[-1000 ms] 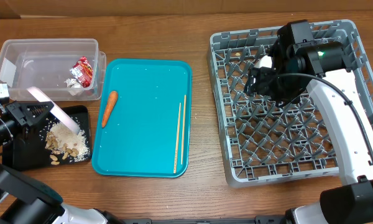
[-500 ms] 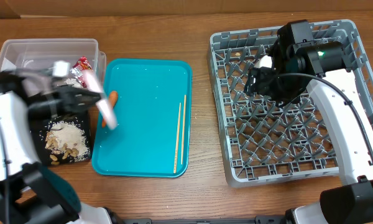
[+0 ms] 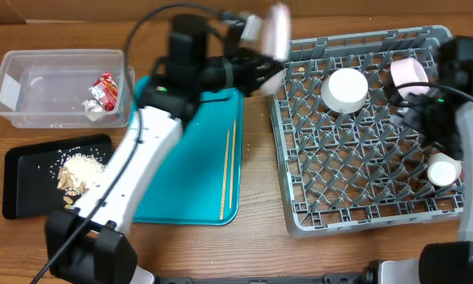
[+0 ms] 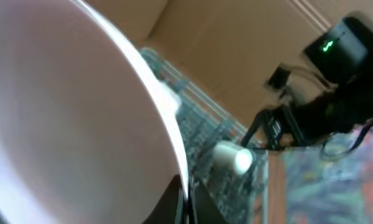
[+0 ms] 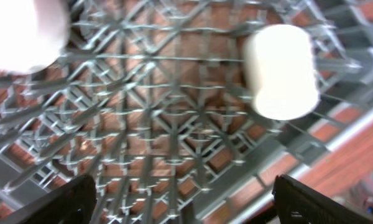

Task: Sort waste into correct bins and load items into the dishwasher
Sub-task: 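Carry the emptied plate to the rack with the left gripper, then hand the plate to the right gripper and stand it in the rack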

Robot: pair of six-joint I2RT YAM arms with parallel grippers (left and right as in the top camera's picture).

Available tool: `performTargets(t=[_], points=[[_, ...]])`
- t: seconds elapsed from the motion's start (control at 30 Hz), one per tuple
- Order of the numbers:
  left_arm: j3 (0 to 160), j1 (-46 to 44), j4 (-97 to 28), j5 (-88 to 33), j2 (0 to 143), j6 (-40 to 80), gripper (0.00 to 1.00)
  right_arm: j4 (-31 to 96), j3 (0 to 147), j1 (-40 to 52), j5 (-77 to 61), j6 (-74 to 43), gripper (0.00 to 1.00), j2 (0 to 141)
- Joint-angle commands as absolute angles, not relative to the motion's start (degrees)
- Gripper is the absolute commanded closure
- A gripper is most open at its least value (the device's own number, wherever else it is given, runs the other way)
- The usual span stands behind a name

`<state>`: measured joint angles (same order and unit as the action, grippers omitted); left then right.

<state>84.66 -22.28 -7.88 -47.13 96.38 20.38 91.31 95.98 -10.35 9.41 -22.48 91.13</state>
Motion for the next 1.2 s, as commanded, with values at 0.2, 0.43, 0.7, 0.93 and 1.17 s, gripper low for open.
performTargets(t=[0.2, 0.43, 0.7, 0.93, 1.17], points=[[85.6, -31.2, 15.7, -34.1, 108.2, 52.8, 0.96, 91.7, 96.1, -13.5, 9.6, -22.1, 0.06, 89.7], [85.6, -31.9, 27.9, -37.5, 117.5, 64.5, 0.96, 91.7, 96.1, -13.5, 9.6, -22.1, 0.05, 89.7], [85.6, -30.5, 26.5, -39.5, 120.4, 64.9, 0.68, 91.6, 96.1, -13.5, 9.6, -22.1, 0.05, 89.7], [85.6, -21.5, 9.7, -47.9, 119.5, 56.8, 0.0, 91.2, 96.1, -13.5, 9.3, -22.1, 0.03, 89.7], [85.6, -15.0, -12.9, -39.9, 109.6, 37.1, 0.0, 81.7, 96.1, -13.5, -4.1, -14.3, 0.13, 89.7]])
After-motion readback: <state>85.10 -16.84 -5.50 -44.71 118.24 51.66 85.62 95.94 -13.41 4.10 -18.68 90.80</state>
